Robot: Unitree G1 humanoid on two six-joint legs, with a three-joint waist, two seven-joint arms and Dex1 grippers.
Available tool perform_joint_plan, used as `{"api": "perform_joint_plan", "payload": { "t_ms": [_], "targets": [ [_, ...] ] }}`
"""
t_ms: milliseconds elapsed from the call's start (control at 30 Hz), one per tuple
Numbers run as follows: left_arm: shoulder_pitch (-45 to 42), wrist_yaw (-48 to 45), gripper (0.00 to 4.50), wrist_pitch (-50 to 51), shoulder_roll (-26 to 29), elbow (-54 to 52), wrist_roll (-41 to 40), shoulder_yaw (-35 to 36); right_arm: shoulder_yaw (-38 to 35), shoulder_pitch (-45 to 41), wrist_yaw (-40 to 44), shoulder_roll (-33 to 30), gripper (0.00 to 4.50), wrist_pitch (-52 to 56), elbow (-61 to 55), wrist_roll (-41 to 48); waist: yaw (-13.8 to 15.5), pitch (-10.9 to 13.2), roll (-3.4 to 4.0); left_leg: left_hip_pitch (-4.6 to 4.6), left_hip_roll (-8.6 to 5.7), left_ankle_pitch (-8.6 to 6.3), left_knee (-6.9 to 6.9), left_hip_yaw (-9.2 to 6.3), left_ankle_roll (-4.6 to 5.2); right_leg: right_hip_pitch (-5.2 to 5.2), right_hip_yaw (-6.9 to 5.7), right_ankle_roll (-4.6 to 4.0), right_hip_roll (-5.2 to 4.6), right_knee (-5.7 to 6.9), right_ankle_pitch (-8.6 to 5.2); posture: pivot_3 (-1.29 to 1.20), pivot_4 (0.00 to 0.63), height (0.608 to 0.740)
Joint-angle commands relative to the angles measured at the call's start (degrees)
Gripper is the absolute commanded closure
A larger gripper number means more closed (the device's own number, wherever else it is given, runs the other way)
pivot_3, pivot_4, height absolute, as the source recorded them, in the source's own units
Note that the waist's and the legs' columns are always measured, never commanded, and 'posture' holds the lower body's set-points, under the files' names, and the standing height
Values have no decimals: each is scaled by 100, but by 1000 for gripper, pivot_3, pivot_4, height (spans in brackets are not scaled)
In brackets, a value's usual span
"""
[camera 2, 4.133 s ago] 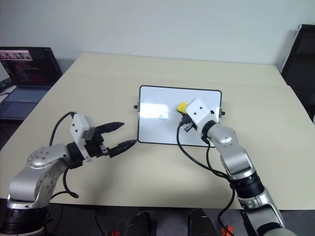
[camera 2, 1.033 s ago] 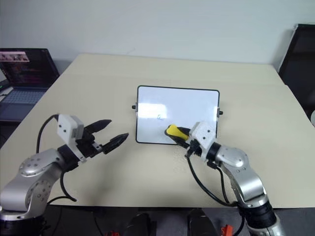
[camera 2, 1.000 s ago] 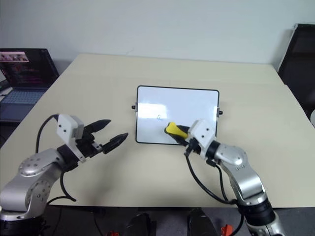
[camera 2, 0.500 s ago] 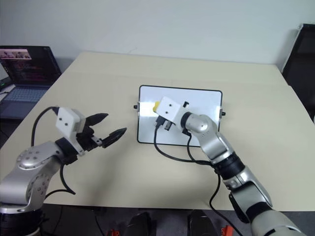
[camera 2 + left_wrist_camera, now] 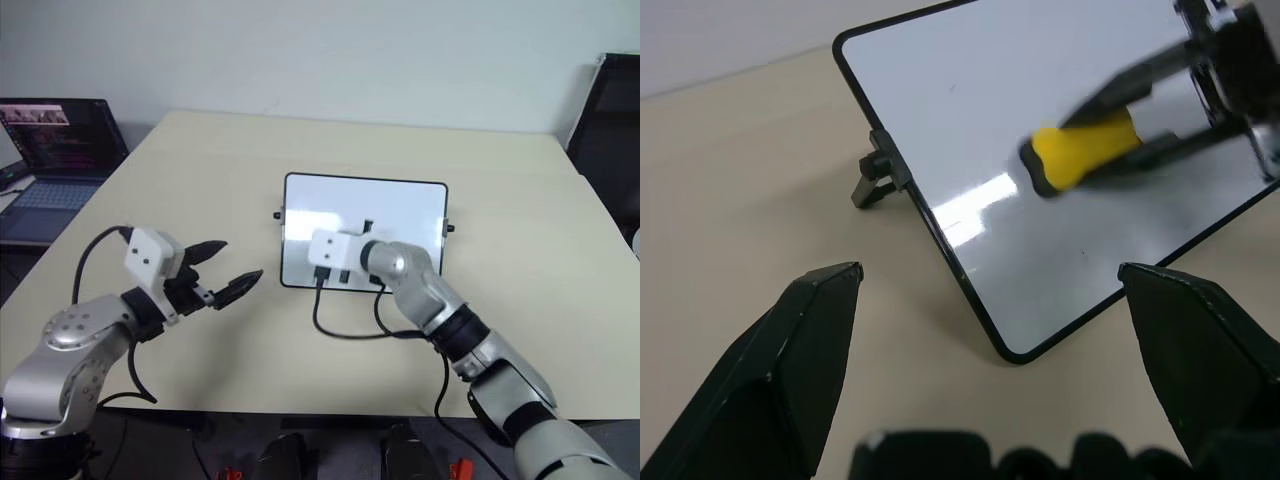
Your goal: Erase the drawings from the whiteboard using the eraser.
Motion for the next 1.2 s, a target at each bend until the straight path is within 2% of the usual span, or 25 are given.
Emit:
{"api": "perform_joint_plan", "payload": {
  "t_ms": [33, 233, 433, 600, 833, 1067, 1200],
  "targets": [
    [-96, 64, 0, 55, -7, -314, -72, -10, -173, 18, 93, -39, 3533, 104, 143, -43, -1, -1, -1, 0, -1, 1, 1, 1, 1, 1, 2, 0, -2, -1, 0, 0, 150, 740],
    [-58, -31, 0, -31, -13, -186, -61, 15, 185, 387, 1319, -101, 3534, 470, -436, 146, -6, -5, -1, 5, 1, 4, -9, 1, 5, 23, 1, 4, 1, 8, -1, 0, 150, 740],
    [162, -285, 0, -478, -37, 184, 30, 74, -452, 38, 26, 111, 3534, 208, 50, -75, -28, -1, 4, 4, 2, 3, -13, 2, 4, 17, 3, 2, 3, 8, -3, 0, 150, 740],
    [273, -375, 0, -770, -94, 337, 65, 69, -890, 379, 123, 43, 3534, 382, -348, 369, 24, -5, -5, 4, -1, 3, -4, 2, 3, 3, -1, -1, -6, -4, 0, 0, 150, 740],
    [225, -460, 0, -762, -165, 252, -112, 21, -1970, 1715, 741, 100, 3534, 1242, -2753, 1896, 14, -1, 2, -18, 0, 0, -25, 6, 1, 11, -2, 6, -5, 3, -8, 0, 150, 740],
    [-96, -424, 0, -255, -23, -216, -370, -88, -2818, 3323, 1065, -748, 3534, 1583, -4456, 2659, 34, 2, 4, -19, 1, -18, -40, 5, -22, 11, -4, 38, -5, -5, -35, 0, 150, 740],
    [-481, -780, 0, -39, 165, -332, -551, -341, -3449, 4218, 788, -1101, 3534, 1817, -5004, 2739, 62, 3, 3, -17, 0, -18, -31, 6, -23, 13, -2, 9, -6, -3, -56, 0, 150, 740]
  ]
}}
